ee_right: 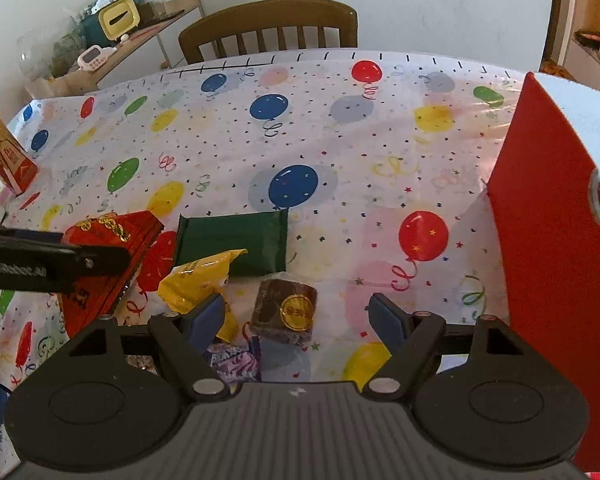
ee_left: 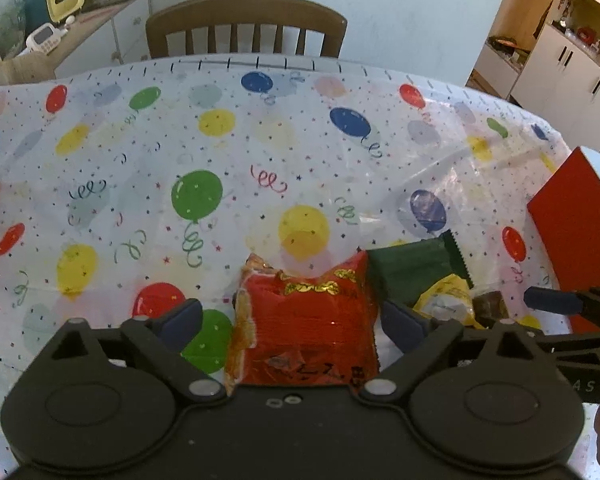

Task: Organize snacks
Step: 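Grasp the red chip bag with the left tool while the right tool grasps the brown round cake, then carry the red chip bag and brown cake over the red box with both tools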

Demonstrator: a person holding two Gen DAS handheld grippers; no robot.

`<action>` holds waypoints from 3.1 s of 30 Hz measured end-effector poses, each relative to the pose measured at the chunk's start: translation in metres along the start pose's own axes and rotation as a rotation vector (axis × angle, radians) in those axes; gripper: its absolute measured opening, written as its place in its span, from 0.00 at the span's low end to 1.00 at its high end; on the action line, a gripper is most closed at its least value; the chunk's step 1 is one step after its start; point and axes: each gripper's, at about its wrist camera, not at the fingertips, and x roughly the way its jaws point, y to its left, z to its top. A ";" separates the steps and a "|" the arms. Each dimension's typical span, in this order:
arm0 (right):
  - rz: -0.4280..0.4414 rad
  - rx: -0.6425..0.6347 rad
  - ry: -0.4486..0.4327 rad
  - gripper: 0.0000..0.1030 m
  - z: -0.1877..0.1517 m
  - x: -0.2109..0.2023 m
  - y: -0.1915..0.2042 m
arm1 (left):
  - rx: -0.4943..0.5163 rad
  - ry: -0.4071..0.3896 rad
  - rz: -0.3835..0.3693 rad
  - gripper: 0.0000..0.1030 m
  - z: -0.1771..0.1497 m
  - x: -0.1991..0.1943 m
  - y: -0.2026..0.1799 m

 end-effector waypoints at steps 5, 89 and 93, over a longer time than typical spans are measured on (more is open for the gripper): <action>0.004 0.016 0.016 0.63 0.000 0.006 0.003 | -0.036 0.031 -0.023 0.82 -0.002 0.008 0.004; -0.141 0.106 -0.154 0.33 -0.028 -0.216 -0.239 | 0.190 -0.117 -0.225 0.62 0.014 -0.106 -0.282; -0.135 0.098 -0.157 0.33 -0.024 -0.211 -0.261 | 0.201 -0.116 -0.197 0.62 0.017 -0.091 -0.303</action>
